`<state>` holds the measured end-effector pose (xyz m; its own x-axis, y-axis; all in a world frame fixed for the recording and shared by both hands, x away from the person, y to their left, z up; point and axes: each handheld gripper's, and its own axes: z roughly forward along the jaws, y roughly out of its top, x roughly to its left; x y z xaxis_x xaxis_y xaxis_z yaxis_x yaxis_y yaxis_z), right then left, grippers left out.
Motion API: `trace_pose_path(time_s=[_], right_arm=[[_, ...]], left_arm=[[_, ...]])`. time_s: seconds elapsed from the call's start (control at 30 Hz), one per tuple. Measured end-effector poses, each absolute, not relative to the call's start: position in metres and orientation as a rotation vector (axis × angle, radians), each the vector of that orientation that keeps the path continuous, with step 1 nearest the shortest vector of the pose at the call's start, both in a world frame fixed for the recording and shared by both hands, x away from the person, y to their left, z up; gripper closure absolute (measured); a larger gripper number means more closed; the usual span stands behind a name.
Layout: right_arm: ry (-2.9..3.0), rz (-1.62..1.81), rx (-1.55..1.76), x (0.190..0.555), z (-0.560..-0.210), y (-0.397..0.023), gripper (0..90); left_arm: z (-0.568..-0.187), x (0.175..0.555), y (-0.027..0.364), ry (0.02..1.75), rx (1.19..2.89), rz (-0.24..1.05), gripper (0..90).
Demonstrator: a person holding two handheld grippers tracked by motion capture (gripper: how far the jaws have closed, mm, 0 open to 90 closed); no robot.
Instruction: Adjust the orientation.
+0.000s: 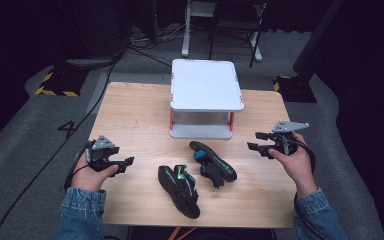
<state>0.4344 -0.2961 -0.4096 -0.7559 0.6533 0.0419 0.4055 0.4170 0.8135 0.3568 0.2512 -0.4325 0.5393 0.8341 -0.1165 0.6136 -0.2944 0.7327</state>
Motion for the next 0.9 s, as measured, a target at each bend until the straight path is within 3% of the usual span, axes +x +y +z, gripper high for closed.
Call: trace_pose_path(time_s=[0.5,0.9], right_arm=[[2.505,1.287,0.721,0.412,-0.406,-0.251,39.1],[2.668,1.151,0.605,0.399,-0.427,-0.21,37.8]], left_arm=[[-0.435,0.361,0.245,1.148,2.048,0.351,29.9],[-0.44,0.364,0.238,1.14,2.076,0.332,29.7]])
